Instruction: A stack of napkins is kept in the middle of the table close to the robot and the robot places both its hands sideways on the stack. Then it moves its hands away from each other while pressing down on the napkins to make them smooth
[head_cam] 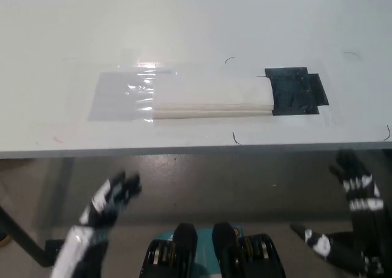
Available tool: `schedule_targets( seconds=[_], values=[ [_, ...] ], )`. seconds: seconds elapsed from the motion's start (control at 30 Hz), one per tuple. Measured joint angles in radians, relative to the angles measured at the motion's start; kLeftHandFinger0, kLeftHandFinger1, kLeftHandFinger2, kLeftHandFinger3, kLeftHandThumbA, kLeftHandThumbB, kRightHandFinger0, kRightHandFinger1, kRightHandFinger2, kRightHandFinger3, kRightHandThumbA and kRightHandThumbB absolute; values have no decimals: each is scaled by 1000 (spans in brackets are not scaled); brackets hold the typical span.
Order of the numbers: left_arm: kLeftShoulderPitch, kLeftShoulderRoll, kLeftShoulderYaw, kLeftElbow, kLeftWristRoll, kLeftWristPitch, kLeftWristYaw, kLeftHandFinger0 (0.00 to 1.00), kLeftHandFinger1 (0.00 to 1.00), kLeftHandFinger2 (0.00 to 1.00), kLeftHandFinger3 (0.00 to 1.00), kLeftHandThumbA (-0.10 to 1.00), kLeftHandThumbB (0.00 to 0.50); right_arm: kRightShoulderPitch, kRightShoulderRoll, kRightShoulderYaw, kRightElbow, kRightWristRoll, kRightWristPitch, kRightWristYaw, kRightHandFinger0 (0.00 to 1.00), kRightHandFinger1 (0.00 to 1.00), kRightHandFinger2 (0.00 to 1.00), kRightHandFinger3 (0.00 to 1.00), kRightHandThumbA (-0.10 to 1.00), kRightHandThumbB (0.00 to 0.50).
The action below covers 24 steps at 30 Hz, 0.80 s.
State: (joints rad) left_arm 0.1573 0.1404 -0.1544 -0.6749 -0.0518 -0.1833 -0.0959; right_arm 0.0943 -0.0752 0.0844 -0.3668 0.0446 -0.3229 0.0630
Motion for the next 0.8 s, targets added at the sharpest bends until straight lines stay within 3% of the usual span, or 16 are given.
schedule_targets(
  seconds=[0.13, 0.27, 0.4, 0.43, 0.5, 0.6, 0.67, 0.7, 0.8],
  values=[
    [-184, -12, 16, -10, -30, 58, 2, 1000, 1000, 1000, 1000, 1000, 358, -126, 14, 14, -14, 6, 39, 4, 1000, 1000, 1000, 1000, 1000, 451],
    [-356, -62, 44, 88, -35, 91, 10, 1000, 1000, 1000, 1000, 1000, 399, -264, 45, 16, 16, 22, 89, 5, 1000, 1000, 1000, 1000, 1000, 493],
    [-500, -134, 69, 248, -7, 120, 38, 1000, 1000, 1000, 1000, 1000, 346, -405, 100, 13, 105, 25, 143, -4, 1000, 1000, 1000, 1000, 1000, 431],
    [-532, -147, 73, 284, 2, 122, 45, 1000, 1000, 1000, 1000, 1000, 346, -436, 114, 12, 125, 24, 155, -8, 1000, 1000, 1000, 1000, 1000, 390],
    [-585, -165, 84, 351, 8, 132, 52, 1000, 1000, 1000, 1000, 1000, 295, -489, 138, 8, 155, 23, 177, -12, 1000, 1000, 1000, 1000, 1000, 316],
    [-675, -182, 110, 456, 2, 148, 59, 1000, 1000, 1000, 1000, 1000, 350, -564, 169, -11, 209, 31, 217, -25, 1000, 1000, 1000, 1000, 1000, 260],
    [-739, -191, 137, 546, -12, 166, 64, 1000, 1000, 1000, 1000, 1000, 351, -626, 187, -37, 257, 37, 241, -38, 1000, 1000, 1000, 1000, 1000, 257],
    [-769, -194, 151, 587, -21, 174, 65, 1000, 1000, 1000, 1000, 1000, 369, -657, 193, -50, 284, 40, 253, -44, 1000, 1000, 1000, 1000, 1000, 273],
    [-836, -202, 184, 677, -46, 194, 68, 1000, 1000, 1000, 1000, 1000, 364, -721, 196, -75, 352, 48, 268, -54, 1000, 1000, 1000, 1000, 1000, 302]
  ],
)
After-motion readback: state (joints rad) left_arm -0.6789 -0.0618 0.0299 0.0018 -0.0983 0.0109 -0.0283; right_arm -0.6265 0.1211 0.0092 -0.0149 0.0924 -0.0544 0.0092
